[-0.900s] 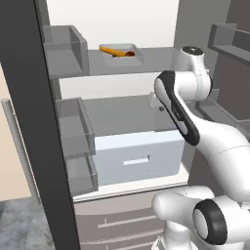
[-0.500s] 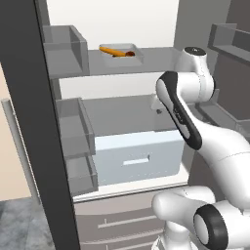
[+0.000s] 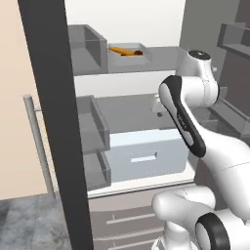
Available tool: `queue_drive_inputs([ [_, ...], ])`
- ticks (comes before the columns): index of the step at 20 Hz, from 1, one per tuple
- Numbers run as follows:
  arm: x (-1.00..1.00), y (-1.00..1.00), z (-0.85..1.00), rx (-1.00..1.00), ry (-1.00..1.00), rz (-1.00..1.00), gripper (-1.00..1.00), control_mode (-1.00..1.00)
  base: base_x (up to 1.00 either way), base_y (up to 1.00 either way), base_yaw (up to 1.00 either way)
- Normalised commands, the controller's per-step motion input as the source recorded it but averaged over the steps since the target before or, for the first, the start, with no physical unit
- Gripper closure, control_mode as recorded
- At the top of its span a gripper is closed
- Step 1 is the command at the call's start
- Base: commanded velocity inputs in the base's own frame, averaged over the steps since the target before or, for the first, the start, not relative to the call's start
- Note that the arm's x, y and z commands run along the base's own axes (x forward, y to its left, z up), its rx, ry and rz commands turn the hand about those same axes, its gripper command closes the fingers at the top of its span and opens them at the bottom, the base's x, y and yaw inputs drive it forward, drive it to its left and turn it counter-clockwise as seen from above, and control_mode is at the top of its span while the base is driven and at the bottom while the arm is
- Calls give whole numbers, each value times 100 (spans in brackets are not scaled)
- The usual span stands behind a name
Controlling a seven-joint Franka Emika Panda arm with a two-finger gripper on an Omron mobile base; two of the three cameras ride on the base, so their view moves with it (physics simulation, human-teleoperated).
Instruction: Place the tupperware containing the chicken drumstick and carrot meal in the microwave. Close the microwave door and press the start button to reheat the meal.
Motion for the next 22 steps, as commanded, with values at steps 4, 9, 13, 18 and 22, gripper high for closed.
queue_drive_inputs([
  [4,0,0,0,0,0,0,-100,100,1,47,0],
  [9,0,0,0,0,0,0,-100,100,21,30,0],
  [13,0,0,0,0,0,0,-100,100,32,0,0],
  [18,0,0,0,0,0,0,-100,100,43,0,0],
  [22,3,0,1,0,0,-1,-100,-100,21,0,0],
])
